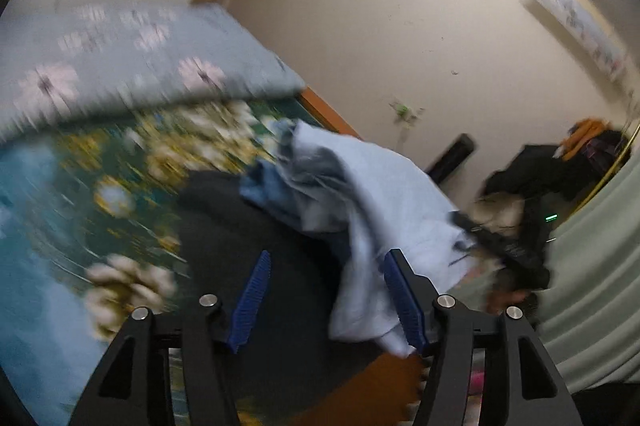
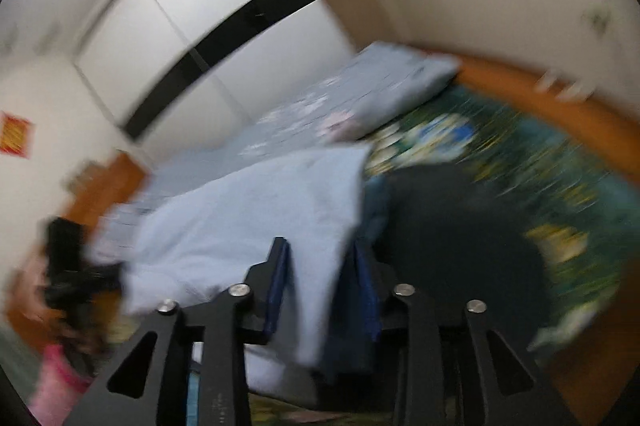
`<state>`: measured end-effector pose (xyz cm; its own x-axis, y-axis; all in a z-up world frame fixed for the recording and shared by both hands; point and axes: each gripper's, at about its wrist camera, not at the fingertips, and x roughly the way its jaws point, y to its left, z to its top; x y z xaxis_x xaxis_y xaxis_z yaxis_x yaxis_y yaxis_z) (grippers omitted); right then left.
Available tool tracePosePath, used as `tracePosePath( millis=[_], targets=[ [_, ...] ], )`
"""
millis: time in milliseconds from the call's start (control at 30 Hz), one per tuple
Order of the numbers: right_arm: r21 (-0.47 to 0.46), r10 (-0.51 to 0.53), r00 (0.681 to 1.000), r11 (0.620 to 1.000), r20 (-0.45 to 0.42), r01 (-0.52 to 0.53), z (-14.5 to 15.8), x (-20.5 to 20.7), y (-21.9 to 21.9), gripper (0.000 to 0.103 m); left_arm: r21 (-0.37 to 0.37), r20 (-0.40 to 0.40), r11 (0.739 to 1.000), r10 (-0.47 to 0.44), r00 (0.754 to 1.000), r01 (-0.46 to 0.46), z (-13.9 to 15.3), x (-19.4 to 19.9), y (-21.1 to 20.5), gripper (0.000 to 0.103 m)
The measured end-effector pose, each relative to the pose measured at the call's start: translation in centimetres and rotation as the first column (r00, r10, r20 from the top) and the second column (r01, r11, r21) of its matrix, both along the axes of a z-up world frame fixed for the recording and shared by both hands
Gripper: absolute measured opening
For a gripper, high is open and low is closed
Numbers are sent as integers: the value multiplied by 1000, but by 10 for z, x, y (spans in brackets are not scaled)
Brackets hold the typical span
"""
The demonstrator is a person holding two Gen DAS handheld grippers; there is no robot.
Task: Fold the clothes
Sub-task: 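Lower the shirt onto the clothes stack on the chair with both grippers, then open both grippers and withdraw them from the stack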
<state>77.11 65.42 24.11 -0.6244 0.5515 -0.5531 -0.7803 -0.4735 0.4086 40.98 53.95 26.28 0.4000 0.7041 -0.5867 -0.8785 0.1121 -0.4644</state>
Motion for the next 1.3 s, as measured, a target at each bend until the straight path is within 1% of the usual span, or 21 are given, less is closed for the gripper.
tracePosePath(
  millis=[33,67,100,167,200,267,333,467,533,567,633,700,767,900,1033,1100,1167,1233,1267,1300],
  targets=[
    [36,-40,998,999,58,38,10,-4,-7,37,33,-41,999,18,999,-17,7,-2,-6,64],
    [80,-69,992,995,104,61,22,-11,-16,37,64,-61,998,29,998,-25,14,-1,-10,65],
    [115,-77,988,991,132,62,33,-21,-25,37,94,-65,995,33,997,-27,23,2,-13,66],
    [158,-16,991,987,134,-6,46,-46,-40,38,141,-69,990,31,997,-21,37,11,-17,70],
    [175,14,991,984,137,-38,52,-59,-46,39,146,-70,989,14,997,-3,39,19,-15,71],
    [189,70,984,977,162,-101,53,-86,-53,44,132,-98,990,-26,995,39,36,40,-8,71],
    [175,98,978,976,186,-131,44,-100,-55,45,94,-140,993,-61,988,74,27,61,2,71],
    [128,98,969,983,225,-130,23,-109,-63,45,2,-173,994,-109,979,111,-3,83,10,72],
    [108,105,971,986,215,-131,14,-103,-67,45,-38,-189,991,-133,973,128,-14,89,8,72],
    [97,110,973,986,204,-132,9,-99,-68,45,-55,-181,989,-144,973,137,-20,89,9,73],
    [81,116,977,988,178,-132,3,-89,-64,45,-70,-126,987,-153,980,145,-26,85,7,73],
    [86,116,982,988,149,-130,0,-82,-60,45,-50,-95,988,-147,984,143,-25,80,4,73],
    [92,112,985,988,131,-124,2,-78,-59,45,-22,-103,991,-136,985,134,-20,76,-2,73],
    [111,88,986,988,139,-104,1,-78,-62,45,50,-142,990,-125,982,133,-12,72,-20,73],
    [145,40,993,988,115,-56,3,-73,-70,46,96,-245,987,-103,964,130,-5,74,-36,74],
    [175,13,994,984,106,-32,5,-68,-82,46,107,-283,986,-93,954,128,-6,74,-42,77],
    [210,-1,995,978,102,-20,7,-65,-96,52,110,-311,986,-82,947,122,-8,74,-50,86],
    [260,-6,996,965,94,-19,8,-62,-117,70,116,-331,988,-60,942,103,-10,74,-58,89],
    [276,-9,996,961,92,-17,7,-61,-125,72,122,-331,988,-52,942,98,-12,73,-63,91],
    [288,-9,996,957,89,-18,5,-61,-132,76,130,-325,987,-48,945,95,-14,72,-70,93]
  ],
)
